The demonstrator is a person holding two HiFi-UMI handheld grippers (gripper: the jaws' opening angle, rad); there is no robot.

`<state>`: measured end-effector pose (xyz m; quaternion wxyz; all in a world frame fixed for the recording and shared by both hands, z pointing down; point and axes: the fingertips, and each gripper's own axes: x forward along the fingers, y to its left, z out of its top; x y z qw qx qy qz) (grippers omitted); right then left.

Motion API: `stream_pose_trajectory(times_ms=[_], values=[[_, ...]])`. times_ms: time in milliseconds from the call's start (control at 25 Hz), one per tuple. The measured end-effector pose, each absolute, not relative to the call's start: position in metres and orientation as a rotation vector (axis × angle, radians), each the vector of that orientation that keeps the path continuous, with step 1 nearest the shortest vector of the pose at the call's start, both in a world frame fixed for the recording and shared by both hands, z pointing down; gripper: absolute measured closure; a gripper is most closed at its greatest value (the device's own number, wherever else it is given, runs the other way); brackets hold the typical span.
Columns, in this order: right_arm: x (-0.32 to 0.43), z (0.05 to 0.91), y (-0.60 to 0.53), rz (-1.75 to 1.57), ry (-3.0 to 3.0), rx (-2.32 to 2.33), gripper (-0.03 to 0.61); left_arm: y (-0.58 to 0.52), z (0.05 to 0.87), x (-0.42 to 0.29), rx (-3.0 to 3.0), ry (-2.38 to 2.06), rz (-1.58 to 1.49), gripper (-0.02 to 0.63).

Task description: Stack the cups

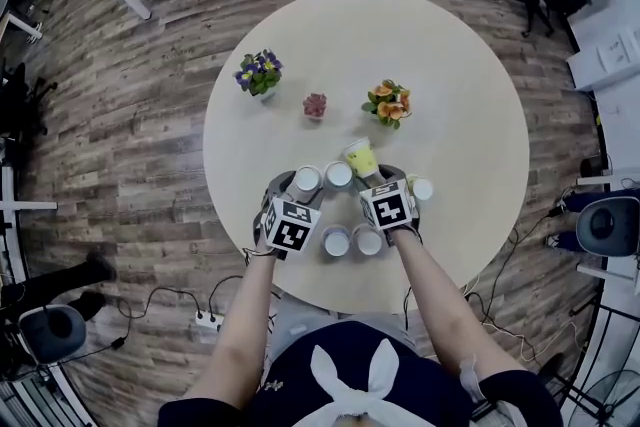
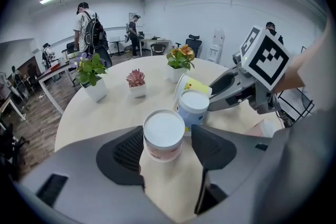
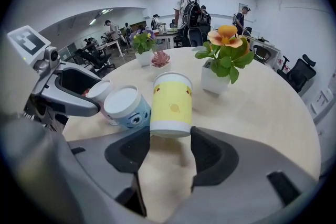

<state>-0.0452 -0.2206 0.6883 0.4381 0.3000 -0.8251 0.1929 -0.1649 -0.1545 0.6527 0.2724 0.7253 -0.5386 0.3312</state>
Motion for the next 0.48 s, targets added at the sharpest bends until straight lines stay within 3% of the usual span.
stream_pose_trajectory(times_ms=[120, 200, 480], values=[[-0.042, 0.684, -0.218, 0.485, -2.048, 0.754, 0.33, -0.155, 0.653, -0.167, 1.947, -1.471, 0.892, 0.321], [-0.04, 0.682, -0.218, 0.493, -2.053, 0.758, 0.33, -0.156, 0.65, -0.17, 1.942, -1.499, 0.883, 0.366], [-0.037, 0.661, -0.216, 0.492, -2.092, 0.786, 0.33, -0.155, 0.638, -0.175, 1.949, -1.534, 0.848, 0.367]])
